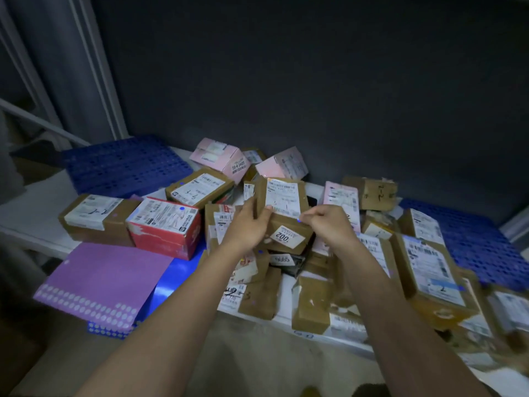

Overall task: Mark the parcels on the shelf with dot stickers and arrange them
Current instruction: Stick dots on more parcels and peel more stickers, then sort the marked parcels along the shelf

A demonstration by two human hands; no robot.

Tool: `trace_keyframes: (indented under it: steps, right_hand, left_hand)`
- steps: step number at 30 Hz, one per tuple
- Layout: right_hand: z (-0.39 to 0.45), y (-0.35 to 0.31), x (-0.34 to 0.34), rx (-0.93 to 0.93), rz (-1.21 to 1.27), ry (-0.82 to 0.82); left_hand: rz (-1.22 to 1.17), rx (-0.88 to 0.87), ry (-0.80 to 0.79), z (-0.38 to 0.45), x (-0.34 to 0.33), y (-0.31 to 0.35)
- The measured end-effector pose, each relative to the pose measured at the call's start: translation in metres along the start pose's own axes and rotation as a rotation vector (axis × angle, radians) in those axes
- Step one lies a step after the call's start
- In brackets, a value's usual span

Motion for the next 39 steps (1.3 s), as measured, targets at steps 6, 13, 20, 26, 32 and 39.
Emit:
trace_keyframes:
  steps: [6,13,20,26,32,39]
  right_hand:
    - [0.015,0.013,-0.003,0.128,-0.219,0.021]
    - [0.019,0.000,0.008,-0.198,0.033,-0.114]
    - [0.015,0.013,0.006,-0.267,0.327,-0.140]
    - [-0.008,0.016,0.005,0.039,0.268,0.113]
    - [-0.012,0.017,-0.006,0.206,-0.074,0.148]
    - [-0.036,-0.044,-0.032,0.507,-0.116,0.197]
  left_hand:
    - [-0.054,-0.024,-0.040,0.008,-0.002,0.004]
    - [-0.053,-0.055,-0.032,0.005,-0.005,0.005]
    - [-0.016,-0.046,-0.021,0.006,-0.005,0.002]
    - [-0.047,-0.050,-0.001,0.005,-0.005,-0.001]
    - [0.012,-0.039,0.001,0.000,-0.010,0.001]
    - [0.198,-0.026,0.086,-0.010,0.052,0.003]
Point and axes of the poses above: each hand's wrist, its own z-axis towards the middle knuckle, its own x-axis out of the back of the hand, y = z × x, the point moved 1 cm from there along z, towards the middle knuckle, and after that the axes turned 5 degrees about -z, right-handed, at the moved point
